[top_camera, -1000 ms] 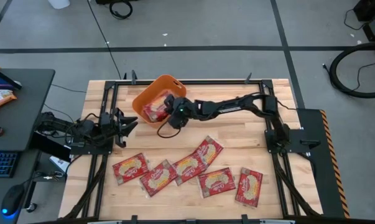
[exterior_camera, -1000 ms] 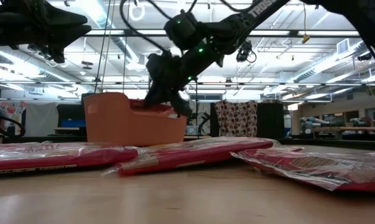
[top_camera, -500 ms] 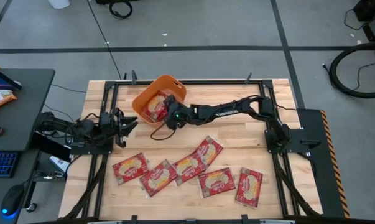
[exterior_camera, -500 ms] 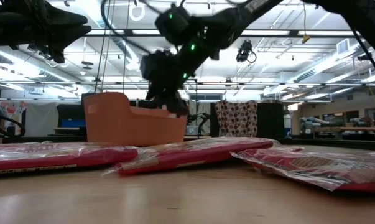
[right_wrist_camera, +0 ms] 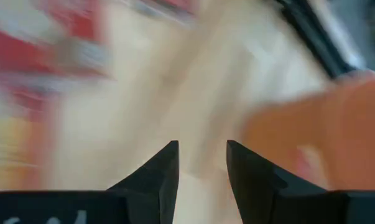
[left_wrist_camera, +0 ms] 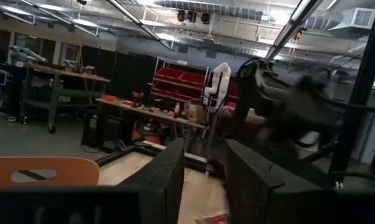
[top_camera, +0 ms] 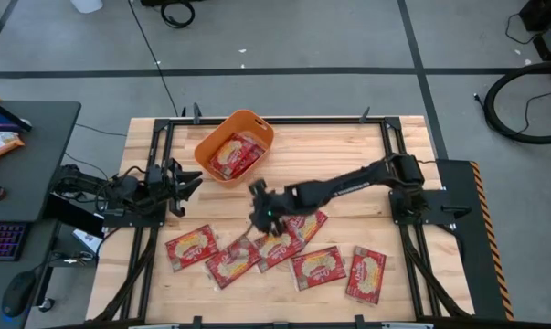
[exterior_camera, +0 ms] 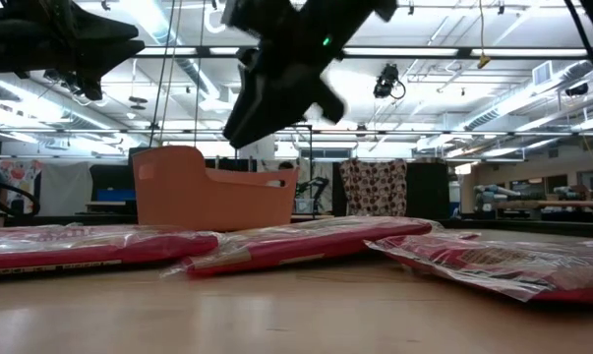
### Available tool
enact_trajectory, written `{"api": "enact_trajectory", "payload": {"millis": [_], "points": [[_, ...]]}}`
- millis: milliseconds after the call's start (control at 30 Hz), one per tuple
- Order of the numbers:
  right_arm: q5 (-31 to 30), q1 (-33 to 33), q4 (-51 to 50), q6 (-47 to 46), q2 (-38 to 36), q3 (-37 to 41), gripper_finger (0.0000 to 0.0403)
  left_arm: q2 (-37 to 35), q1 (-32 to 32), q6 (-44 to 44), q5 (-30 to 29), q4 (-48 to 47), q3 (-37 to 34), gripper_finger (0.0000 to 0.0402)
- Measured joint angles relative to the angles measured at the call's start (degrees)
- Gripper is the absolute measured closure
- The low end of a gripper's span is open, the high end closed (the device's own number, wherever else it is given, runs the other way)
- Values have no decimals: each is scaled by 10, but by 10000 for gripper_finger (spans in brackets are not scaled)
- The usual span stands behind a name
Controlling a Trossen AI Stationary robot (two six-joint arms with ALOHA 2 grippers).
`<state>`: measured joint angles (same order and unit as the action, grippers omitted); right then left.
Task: Sort popcorn bags into baskets
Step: Put the red popcorn bag into the orange bin
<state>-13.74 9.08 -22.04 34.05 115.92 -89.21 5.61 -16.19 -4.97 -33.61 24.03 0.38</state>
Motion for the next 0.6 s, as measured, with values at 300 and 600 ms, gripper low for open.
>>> {"api": "enact_trajectory", "payload": {"millis": [300, 600], "points": [[30, 84, -63, -127, 0, 15, 264, 0, 0, -3, 0, -1, 0, 285], [-37, 152, -80, -195, 2, 77, 222, 0, 0, -3, 0, -3, 0, 285]]}}
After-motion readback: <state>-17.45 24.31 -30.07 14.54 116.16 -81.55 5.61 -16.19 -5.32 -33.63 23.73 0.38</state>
